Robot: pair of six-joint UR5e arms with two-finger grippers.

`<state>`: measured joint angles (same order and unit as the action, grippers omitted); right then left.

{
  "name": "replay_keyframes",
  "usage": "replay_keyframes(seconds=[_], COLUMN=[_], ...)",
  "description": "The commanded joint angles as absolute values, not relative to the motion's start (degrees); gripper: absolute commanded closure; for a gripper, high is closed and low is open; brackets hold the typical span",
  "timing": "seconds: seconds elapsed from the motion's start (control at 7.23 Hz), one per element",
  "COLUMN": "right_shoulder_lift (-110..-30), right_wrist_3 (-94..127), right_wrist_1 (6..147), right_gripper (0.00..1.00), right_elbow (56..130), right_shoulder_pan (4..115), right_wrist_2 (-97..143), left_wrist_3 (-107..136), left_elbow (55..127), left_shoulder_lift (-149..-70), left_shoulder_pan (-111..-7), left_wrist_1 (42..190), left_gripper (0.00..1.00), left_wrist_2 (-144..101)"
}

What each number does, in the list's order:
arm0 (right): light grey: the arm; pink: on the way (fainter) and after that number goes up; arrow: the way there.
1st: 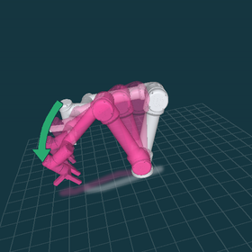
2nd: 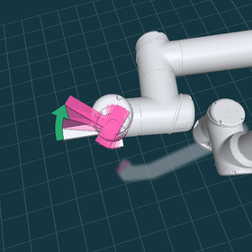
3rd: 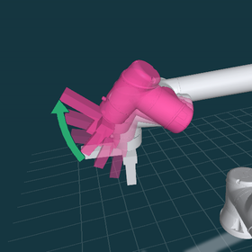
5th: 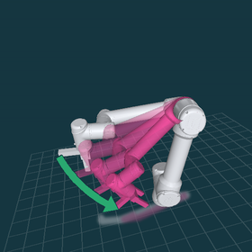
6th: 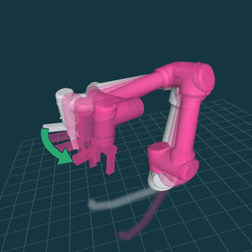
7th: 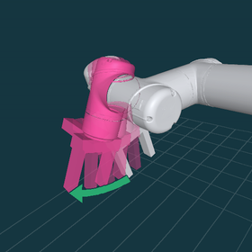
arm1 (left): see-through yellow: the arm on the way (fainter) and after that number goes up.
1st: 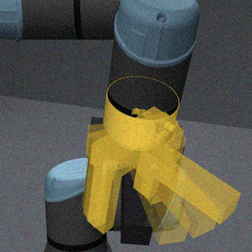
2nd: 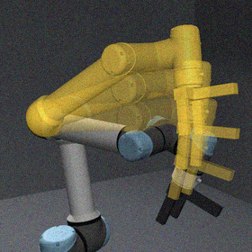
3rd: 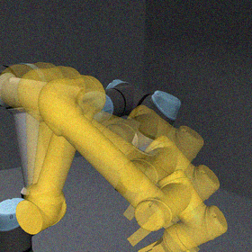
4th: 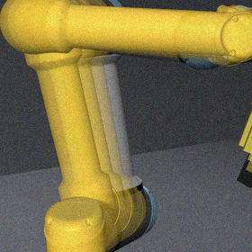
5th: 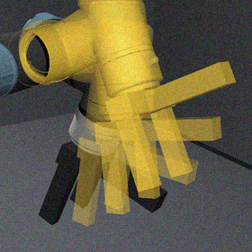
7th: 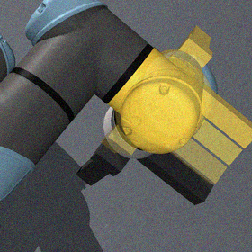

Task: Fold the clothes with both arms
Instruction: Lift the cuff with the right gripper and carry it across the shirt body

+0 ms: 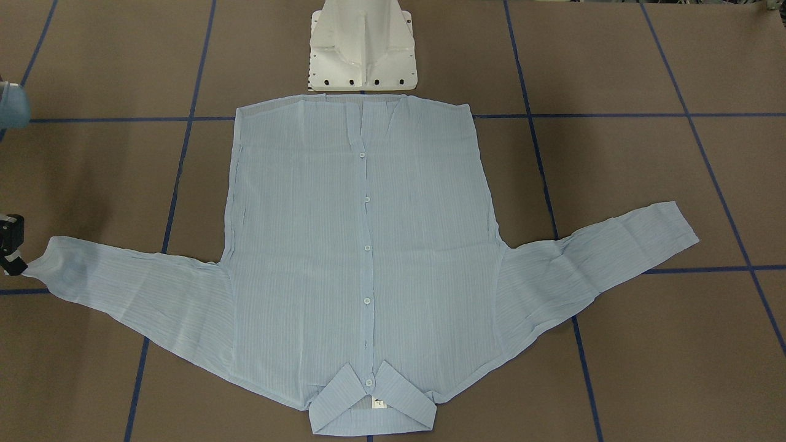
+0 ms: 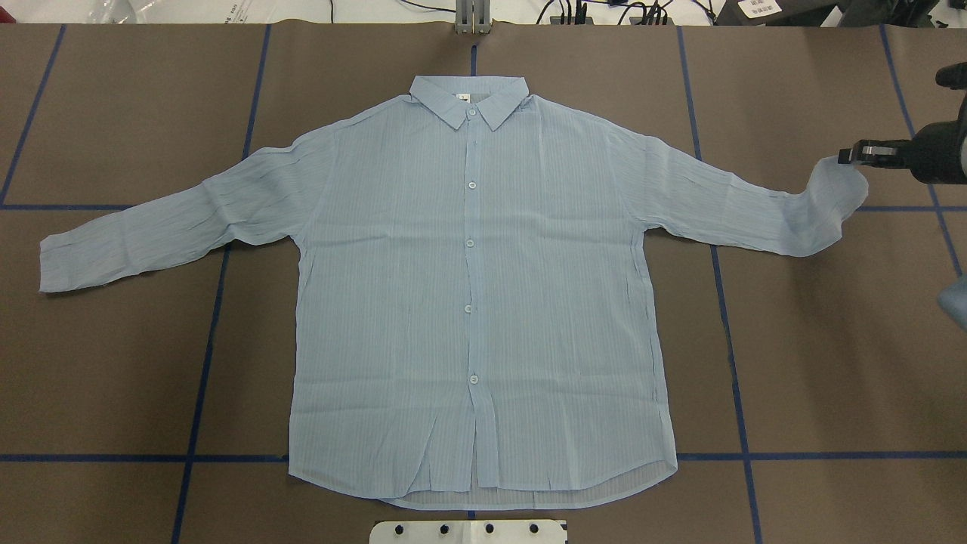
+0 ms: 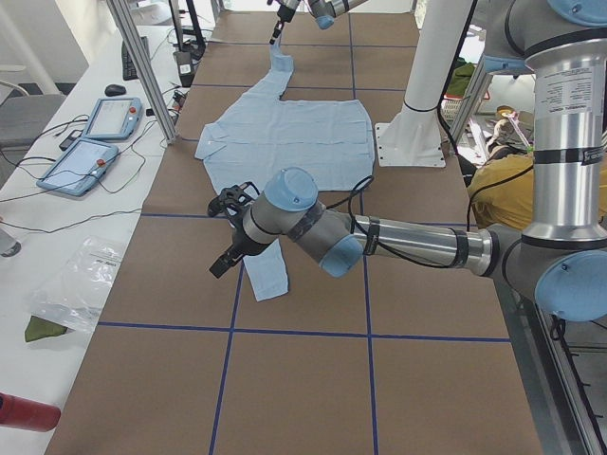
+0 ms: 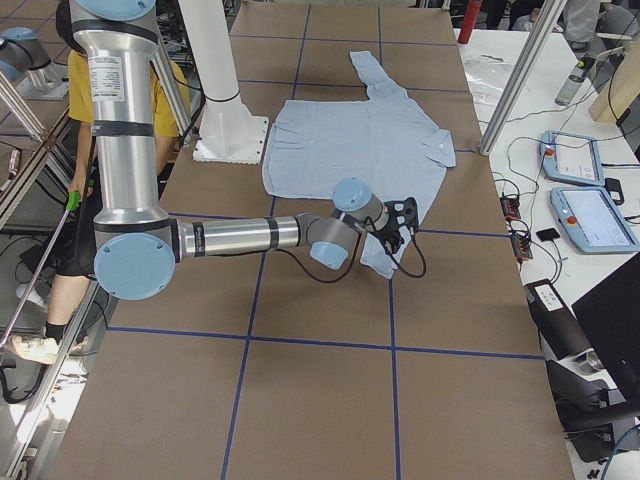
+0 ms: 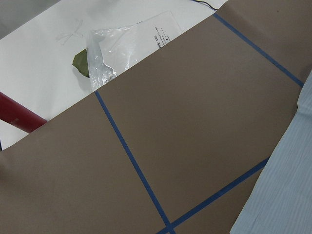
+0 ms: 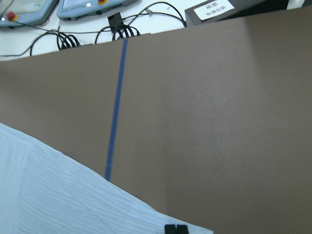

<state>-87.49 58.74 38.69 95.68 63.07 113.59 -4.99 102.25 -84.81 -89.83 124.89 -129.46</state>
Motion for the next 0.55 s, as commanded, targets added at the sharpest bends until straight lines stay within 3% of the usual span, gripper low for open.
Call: replay_keyframes(seconds=[0.0, 0.41], right_shoulder_lift=[-81.8, -58.9], right_wrist_3=[64.2, 82.3], right_wrist_1=[59.5, 85.4], right_gripper=[1.00, 1.00], right_elbow=[109.9, 109.1], right_shoulder_pan=[60.4, 43.2], right_wrist_2=[108.8, 84.2], left_wrist_3=[-4.9, -4.8], left_elbow=[102.3, 102.1], left_shoulder_lift=[-84.8, -84.9], left_shoulder_pan=[-89.8, -89.8], left_wrist_1=[124.9, 124.9], left_gripper=[0.00, 0.00], left_wrist_2=[-129.5, -129.5])
